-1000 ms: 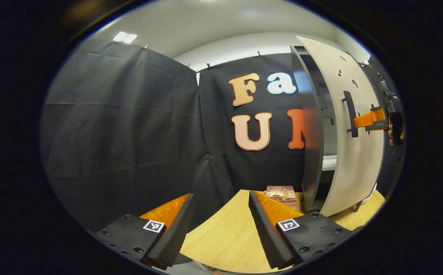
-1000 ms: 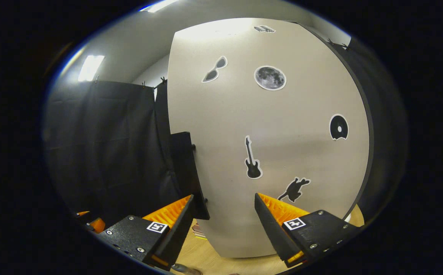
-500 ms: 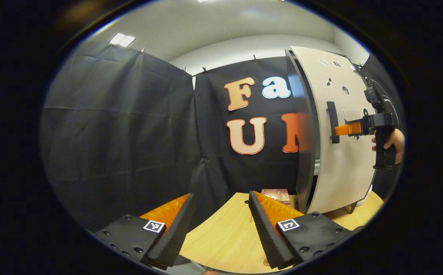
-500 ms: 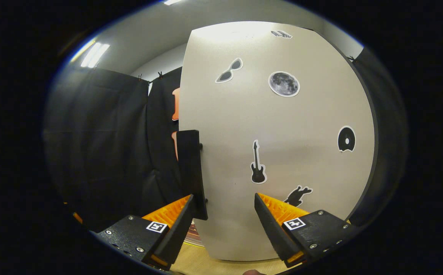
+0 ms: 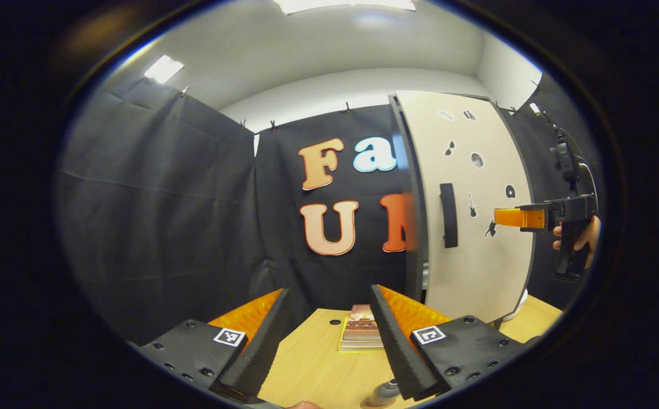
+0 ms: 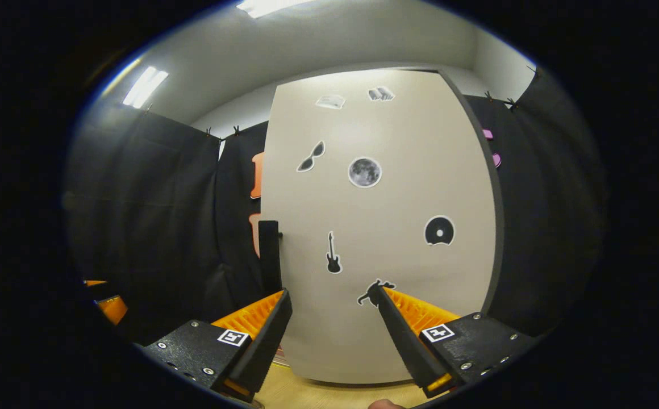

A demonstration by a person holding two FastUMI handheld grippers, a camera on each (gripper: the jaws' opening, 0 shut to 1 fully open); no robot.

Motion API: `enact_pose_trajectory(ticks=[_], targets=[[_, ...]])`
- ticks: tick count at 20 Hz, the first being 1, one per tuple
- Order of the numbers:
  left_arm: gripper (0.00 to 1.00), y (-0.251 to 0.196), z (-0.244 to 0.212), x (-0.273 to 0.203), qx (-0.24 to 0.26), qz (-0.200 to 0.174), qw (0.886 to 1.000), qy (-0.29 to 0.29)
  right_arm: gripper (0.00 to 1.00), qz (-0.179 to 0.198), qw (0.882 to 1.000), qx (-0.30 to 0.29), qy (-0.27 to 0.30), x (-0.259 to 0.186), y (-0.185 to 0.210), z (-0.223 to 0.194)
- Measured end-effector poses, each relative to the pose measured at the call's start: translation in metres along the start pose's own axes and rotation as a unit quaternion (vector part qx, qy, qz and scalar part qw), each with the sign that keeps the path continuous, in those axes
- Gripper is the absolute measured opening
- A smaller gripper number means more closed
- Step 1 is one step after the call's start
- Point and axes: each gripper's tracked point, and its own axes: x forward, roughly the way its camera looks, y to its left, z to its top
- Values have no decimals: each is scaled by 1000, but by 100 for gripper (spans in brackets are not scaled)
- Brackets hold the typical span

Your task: Open the cabinet door with the right hand, grasp the bottle in the cabinet with the left hand and place it on the coaster, then close the cabinet door with the right hand.

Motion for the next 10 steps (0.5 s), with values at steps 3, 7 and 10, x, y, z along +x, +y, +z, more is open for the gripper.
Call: enact_pose_trajectory(ticks=[3, 7, 10], targets=[[91, -24, 13, 8, -8, -20, 1000, -16, 94, -18, 1000, -6, -22, -35, -19, 12], [90, -37, 34, 14, -11, -27, 998, -47, 95, -50, 998, -10, -48, -82, -43, 25], [90, -45, 35, 18, -13, -37, 998, -54, 95, -68, 996, -14, -62, -108, -55, 30]])
